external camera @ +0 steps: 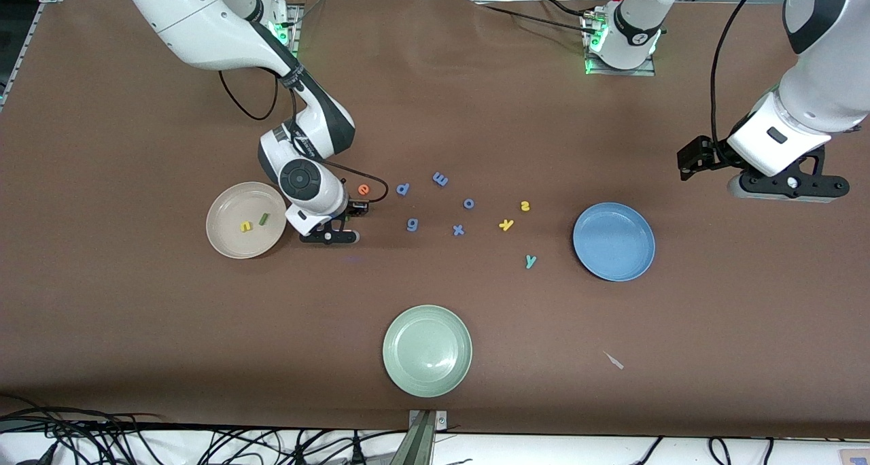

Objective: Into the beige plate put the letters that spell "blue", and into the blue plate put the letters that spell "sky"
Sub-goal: 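Reach the right gripper to the green d letter and grasp it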

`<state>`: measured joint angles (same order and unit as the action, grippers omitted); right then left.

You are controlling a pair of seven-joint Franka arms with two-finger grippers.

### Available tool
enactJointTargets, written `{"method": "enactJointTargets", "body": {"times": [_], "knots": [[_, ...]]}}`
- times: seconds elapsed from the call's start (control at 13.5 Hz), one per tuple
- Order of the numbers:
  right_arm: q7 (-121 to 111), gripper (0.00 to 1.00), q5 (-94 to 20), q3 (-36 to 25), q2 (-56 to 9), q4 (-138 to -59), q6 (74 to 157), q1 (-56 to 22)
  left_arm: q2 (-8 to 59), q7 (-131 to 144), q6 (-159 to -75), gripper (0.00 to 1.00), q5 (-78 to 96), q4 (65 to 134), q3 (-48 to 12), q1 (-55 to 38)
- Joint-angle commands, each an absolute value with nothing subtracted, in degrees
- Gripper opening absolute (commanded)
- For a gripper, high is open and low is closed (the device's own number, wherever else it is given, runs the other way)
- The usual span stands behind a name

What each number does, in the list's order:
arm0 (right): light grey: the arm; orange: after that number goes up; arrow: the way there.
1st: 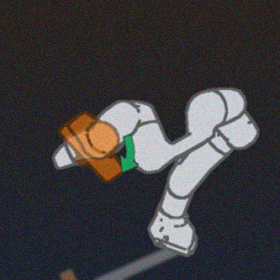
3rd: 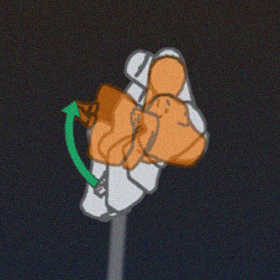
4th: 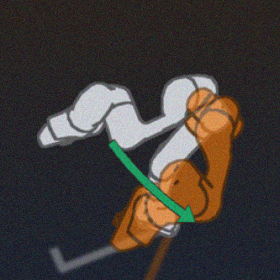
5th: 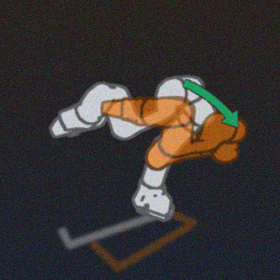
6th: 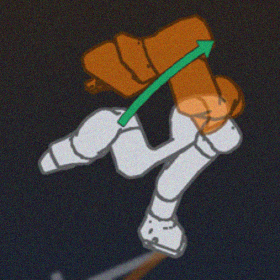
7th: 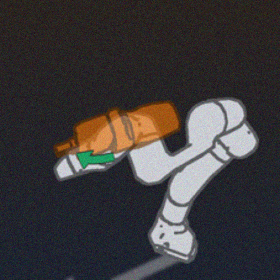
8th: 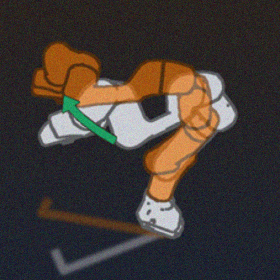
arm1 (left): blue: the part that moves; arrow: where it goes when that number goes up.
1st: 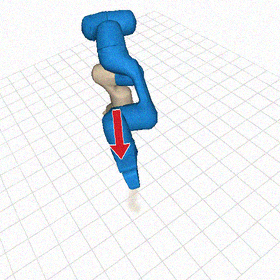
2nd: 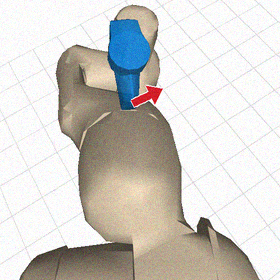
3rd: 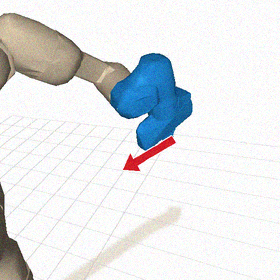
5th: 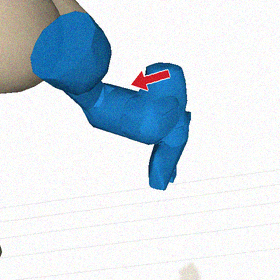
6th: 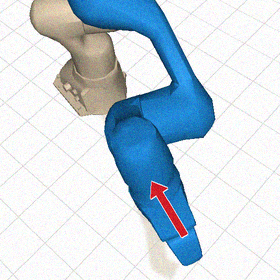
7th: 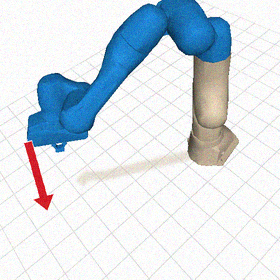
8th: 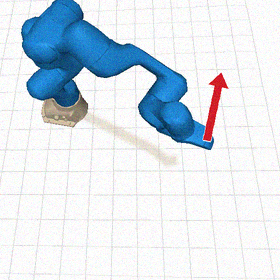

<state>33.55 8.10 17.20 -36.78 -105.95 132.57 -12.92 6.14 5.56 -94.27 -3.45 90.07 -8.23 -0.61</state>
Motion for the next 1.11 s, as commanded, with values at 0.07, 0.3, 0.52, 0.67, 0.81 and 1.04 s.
{"method": "enactJointTargets", "body": {"times": [0.07,0.3,0.52,0.67,0.81,1.04], "knots": [[34.8,0.43,9.4,17.6,-36.4,-108.0,134.3,-12.7,4.9,4.1,-94.6,1.00,-1.8,91.1,-8.2,-0.2],[34.4,0.23,9.3,17.5,-36.0,-108.1,134.1,-12.7,4.9,4.1,-94.6,1.00,-1.8,91.1,-8.2,-0.2],[30.3,0.21,9.3,16.1,-34.2,-107.3,132.9,-12.4,4.9,4.1,-94.6,1.00,-1.8,91.1,-8.2,-0.2],[24.0,0.21,9.2,13.8,-32.6,-105.0,127.4,-12.4,4.9,4.1,-94.6,1.00,-1.8,91.1,-8.2,-0.3],[13.4,0.21,8.7,9.8,-30.6,-103.2,119.6,-12.2,5.0,4.1,-94.6,1.00,-1.8,91.1,-8.2,-0.3],[-1.5,0.21,8.2,4.2,-27.6,-103.5,114.6,-10.8,5.0,4.2,-94.5,1.00,-1.9,91.1,-8.3,-0.6]]}}
